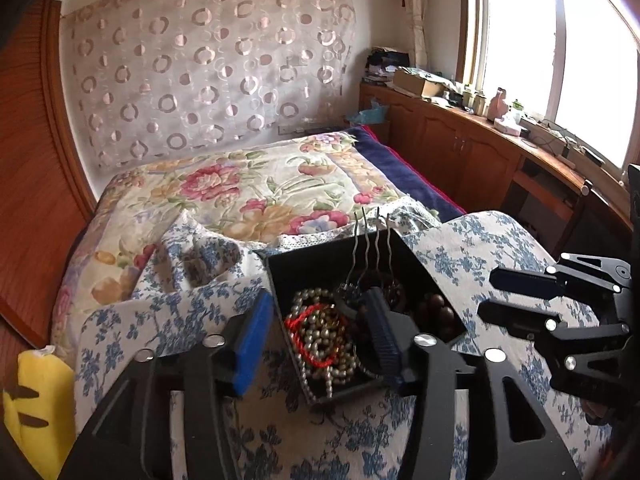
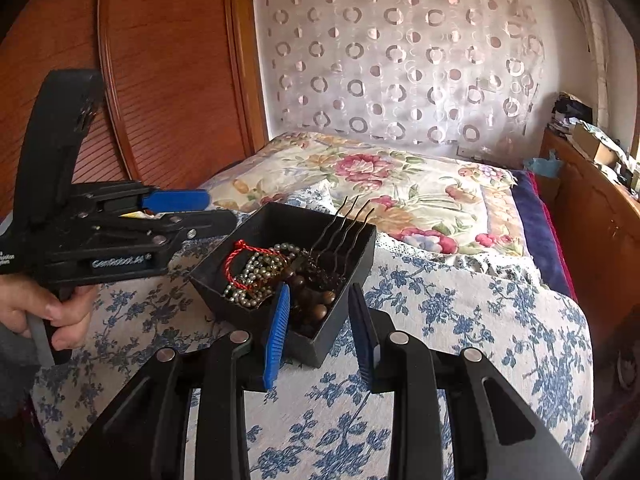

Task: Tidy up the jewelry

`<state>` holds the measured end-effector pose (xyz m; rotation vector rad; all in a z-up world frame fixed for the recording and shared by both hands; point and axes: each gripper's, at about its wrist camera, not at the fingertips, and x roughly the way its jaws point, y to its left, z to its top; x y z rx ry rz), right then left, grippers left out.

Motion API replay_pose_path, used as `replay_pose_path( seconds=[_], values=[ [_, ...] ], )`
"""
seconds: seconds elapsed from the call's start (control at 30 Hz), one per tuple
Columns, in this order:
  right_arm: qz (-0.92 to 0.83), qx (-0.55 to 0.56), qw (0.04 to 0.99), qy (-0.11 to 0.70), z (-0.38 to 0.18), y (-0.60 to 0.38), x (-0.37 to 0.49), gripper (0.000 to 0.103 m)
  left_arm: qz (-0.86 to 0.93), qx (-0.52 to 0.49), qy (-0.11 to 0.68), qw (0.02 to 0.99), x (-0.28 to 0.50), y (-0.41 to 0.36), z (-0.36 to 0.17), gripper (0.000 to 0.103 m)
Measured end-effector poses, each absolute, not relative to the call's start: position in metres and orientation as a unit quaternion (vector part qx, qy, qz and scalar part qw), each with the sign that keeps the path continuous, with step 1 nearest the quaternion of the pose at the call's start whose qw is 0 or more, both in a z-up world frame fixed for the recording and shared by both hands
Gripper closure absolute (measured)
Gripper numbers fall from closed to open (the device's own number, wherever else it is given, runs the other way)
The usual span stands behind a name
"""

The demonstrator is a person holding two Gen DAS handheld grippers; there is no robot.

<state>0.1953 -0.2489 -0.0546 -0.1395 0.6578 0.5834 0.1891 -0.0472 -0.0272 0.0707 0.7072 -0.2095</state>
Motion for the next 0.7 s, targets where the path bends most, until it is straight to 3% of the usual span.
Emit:
replay_pose_path(
  seconds=[0.13, 0.2, 0.3, 0.7],
  values=[
    [0.273, -0.065, 0.907, 0.313, -0.053, -0.248, 0.183, 0.070, -0.088, 0.031, 0.338, 0.937, 0.168, -0.040, -0.025, 0.029],
    [0.267, -0.062, 0.910, 0.311, -0.052, -0.249, 0.177, 0.065, -0.082, 0.027, 0.334, 0.939, 0.157, -0.036, -0.023, 0.018],
    [0.258, -0.059, 0.914, 0.307, -0.052, -0.248, 0.166, 0.052, -0.065, 0.024, 0.331, 0.941, 0.141, -0.031, -0.021, 0.010],
    [0.231, -0.026, 0.936, 0.265, -0.026, -0.252, 0.118, 0.014, -0.033, 0.008, 0.286, 0.958, 0.065, -0.011, 0.009, 0.008]
  ],
)
